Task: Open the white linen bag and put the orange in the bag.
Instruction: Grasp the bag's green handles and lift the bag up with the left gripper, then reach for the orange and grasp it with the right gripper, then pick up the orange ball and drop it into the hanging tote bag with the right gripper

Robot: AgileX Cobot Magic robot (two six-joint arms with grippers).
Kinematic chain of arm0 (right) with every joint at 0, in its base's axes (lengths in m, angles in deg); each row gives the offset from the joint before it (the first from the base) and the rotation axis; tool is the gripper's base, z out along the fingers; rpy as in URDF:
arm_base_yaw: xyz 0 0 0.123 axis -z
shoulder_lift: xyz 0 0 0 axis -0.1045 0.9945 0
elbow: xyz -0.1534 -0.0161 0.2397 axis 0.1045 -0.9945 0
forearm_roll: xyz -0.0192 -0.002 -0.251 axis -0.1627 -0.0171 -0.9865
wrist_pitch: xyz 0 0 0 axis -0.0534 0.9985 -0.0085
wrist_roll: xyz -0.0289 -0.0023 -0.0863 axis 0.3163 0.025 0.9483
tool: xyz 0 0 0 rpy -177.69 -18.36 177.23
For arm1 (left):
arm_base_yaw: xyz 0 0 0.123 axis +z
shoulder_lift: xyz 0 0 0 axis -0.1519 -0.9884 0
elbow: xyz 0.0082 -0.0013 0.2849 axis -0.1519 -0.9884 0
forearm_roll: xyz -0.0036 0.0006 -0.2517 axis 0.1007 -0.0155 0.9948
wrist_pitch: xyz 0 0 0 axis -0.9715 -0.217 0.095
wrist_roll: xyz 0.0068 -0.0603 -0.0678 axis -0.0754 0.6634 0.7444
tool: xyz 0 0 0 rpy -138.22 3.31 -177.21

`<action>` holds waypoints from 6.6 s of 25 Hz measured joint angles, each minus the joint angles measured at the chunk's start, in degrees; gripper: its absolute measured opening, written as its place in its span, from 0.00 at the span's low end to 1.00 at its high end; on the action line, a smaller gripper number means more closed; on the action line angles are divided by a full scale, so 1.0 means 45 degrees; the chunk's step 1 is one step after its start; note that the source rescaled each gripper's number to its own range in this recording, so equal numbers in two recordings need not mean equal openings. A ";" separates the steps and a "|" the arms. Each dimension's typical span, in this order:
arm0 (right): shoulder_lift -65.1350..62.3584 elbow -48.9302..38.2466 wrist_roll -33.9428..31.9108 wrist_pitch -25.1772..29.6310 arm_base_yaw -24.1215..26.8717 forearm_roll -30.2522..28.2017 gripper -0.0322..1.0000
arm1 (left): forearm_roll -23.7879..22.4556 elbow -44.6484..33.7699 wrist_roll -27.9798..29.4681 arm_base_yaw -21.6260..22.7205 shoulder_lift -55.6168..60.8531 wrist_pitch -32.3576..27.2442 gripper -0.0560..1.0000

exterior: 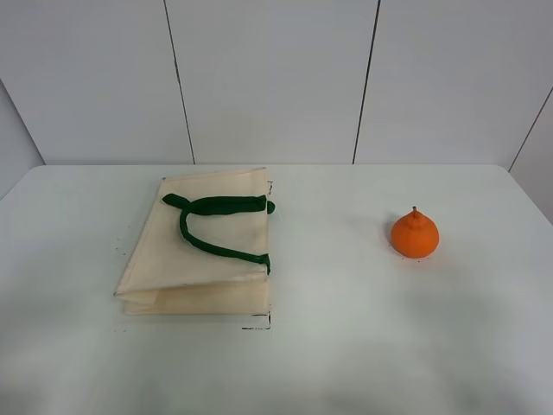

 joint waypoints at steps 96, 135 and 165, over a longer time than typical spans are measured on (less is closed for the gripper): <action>1.3125 0.5208 0.0620 -0.3255 0.0000 0.0771 1.00 | 0.0908 2.0899 0.2154 -0.3221 -2.3771 -0.1754 0.05; 2.5332 1.5598 0.1428 0.0251 0.0000 0.3996 0.04 | 0.1495 2.0382 0.1942 -0.3221 -2.3759 -0.1754 0.05; 2.8508 1.7244 0.4296 -0.4044 -0.5671 0.9771 0.85 | 0.1507 2.0382 0.1942 -0.3221 -2.3759 -0.1754 0.05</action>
